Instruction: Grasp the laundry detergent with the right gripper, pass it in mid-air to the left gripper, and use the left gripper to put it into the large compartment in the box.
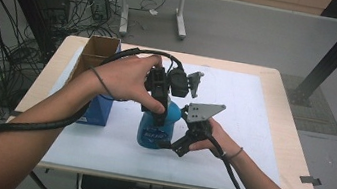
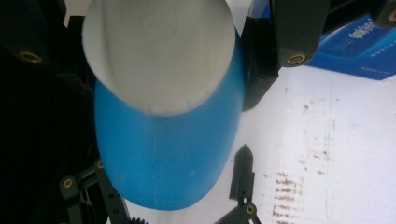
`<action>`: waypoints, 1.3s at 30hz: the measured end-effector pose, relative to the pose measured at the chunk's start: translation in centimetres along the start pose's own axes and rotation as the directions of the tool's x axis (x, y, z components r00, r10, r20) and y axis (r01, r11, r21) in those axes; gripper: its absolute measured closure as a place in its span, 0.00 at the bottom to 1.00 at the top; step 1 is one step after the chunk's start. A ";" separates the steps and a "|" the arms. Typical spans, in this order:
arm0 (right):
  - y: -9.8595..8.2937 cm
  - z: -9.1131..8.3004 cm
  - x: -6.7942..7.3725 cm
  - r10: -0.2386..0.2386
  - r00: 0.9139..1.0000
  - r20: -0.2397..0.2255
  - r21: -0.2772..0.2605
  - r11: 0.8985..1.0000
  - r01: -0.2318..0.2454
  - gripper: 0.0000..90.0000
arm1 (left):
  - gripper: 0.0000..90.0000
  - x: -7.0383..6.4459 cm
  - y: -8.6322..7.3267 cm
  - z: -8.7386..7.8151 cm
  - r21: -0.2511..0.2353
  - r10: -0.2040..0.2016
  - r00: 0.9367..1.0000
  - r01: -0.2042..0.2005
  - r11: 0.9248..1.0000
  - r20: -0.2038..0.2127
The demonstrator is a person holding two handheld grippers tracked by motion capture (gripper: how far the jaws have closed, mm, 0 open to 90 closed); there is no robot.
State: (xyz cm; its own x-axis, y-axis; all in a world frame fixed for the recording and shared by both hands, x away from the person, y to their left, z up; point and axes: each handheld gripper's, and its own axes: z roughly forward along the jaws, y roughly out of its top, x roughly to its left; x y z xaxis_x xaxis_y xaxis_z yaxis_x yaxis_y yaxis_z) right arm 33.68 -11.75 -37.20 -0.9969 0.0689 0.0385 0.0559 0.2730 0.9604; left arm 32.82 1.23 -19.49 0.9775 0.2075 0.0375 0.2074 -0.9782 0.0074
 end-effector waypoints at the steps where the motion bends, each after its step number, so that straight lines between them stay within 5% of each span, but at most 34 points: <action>1: 0.0 0.0 0.0 0.000 1.000 -0.004 0.002 1.000 0.000 0.05 | 0.41 0.0 0.0 0.0 -0.001 -0.001 1.000 0.001 1.000 0.001; 15: 0.0 -0.8 0.0 0.010 1.000 0.015 0.061 0.998 -0.011 0.05 | 0.41 0.4 -0.1 0.1 0.007 -0.013 1.000 0.013 1.000 0.009; 22: 0.1 -1.7 0.0 0.029 0.999 0.029 0.158 0.987 -0.033 0.04 | 0.41 0.5 -0.1 0.2 0.007 -0.019 1.000 0.019 1.000 0.012; 33: 0.7 -4.1 -0.3 0.033 0.998 0.055 0.342 0.938 -0.050 0.04 | 0.41 0.4 0.3 0.1 0.015 -0.012 1.000 0.012 1.000 0.018; 36: 0.6 -5.0 -0.7 0.041 0.997 0.068 0.413 0.908 -0.066 0.04 | 0.41 0.4 0.3 0.1 0.018 -0.012 1.000 0.012 1.000 0.018; 39: 0.5 -5.9 -1.2 0.045 0.994 0.104 0.495 0.864 -0.091 0.05 | 0.41 0.4 0.3 0.0 0.015 -0.017 1.000 0.016 1.000 0.018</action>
State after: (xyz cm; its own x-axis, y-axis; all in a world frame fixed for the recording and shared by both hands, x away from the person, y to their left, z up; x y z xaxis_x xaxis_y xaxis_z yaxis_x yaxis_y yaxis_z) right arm 34.55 -17.38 -35.08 -0.9823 0.1800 0.0527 0.1662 0.7050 0.6894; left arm 33.29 1.01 -19.51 0.9744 0.2238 0.0195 0.2240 -0.9746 -0.0070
